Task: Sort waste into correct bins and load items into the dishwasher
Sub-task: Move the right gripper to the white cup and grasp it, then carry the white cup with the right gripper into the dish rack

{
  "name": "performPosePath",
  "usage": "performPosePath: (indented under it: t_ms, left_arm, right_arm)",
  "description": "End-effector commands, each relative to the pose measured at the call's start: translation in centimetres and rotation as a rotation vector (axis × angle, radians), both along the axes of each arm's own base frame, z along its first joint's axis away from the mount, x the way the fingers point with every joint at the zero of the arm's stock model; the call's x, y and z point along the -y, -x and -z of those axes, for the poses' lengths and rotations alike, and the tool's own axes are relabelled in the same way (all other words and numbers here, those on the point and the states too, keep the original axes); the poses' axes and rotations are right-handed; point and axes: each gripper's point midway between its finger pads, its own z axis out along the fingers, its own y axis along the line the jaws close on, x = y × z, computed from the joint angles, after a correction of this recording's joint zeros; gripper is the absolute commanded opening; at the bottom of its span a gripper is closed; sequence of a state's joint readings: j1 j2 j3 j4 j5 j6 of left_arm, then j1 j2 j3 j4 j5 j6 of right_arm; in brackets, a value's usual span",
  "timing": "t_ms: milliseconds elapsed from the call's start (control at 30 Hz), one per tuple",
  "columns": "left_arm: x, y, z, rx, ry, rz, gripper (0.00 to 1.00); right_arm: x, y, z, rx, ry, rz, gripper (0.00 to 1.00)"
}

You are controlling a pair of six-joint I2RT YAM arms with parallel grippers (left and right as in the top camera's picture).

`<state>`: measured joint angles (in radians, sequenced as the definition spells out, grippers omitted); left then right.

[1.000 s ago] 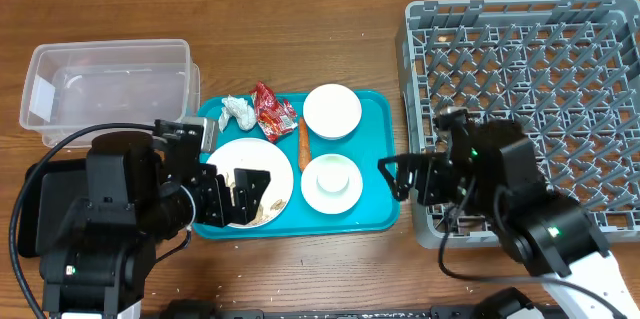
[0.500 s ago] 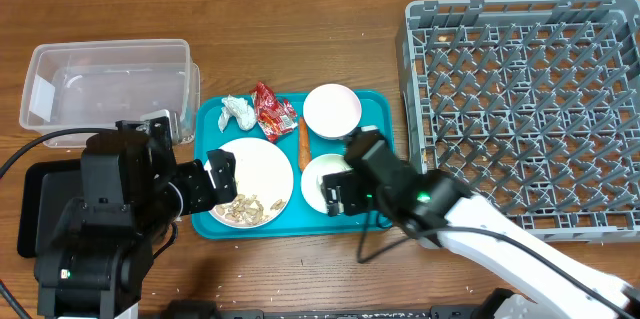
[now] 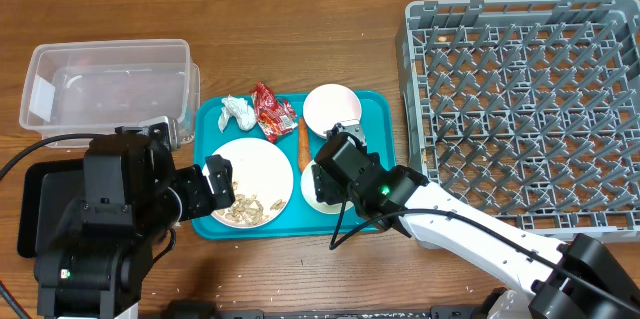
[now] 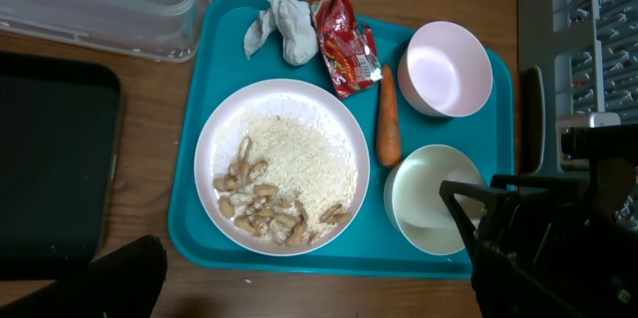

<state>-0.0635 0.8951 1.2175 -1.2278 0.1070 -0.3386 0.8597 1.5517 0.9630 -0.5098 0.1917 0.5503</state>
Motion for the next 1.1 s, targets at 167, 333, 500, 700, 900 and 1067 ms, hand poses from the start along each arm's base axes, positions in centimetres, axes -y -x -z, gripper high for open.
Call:
performPosePath:
  t_ms: [167, 333, 500, 700, 900, 1067]
  left_arm:
    - [-0.3, -0.2, -0.7, 0.018, -0.002, -0.024, 1.0]
    - [-0.4, -0.1, -0.7, 0.015, -0.002, -0.024, 1.0]
    - [-0.4, -0.1, -0.7, 0.015, -0.002, -0.024, 1.0]
    - [-0.4, -0.1, -0.7, 0.015, -0.002, -0.024, 1.0]
    - [-0.4, -0.1, -0.7, 0.015, -0.002, -0.024, 1.0]
    - [-0.4, -0.1, -0.7, 0.015, -0.002, -0.024, 1.0]
  right_arm:
    - [-0.3, -0.3, 0.6, -0.006, 0.02, 0.005, 0.75]
    - [-0.5, 0.1, 1.0, -0.028, 0.013, -0.008, 0.7]
    - [-0.6, -0.3, -0.2, -0.02, 0.023, -0.006, 0.54]
    - [-0.1, -1.8, -6.0, 0.054, 0.054, 0.035, 0.49]
    - [1.1, -2.0, -12.0, 0.094, 0.033, 0.066, 0.46]
    - [5.6, -2.3, -15.1, 0.114, 0.022, 0.172, 0.46]
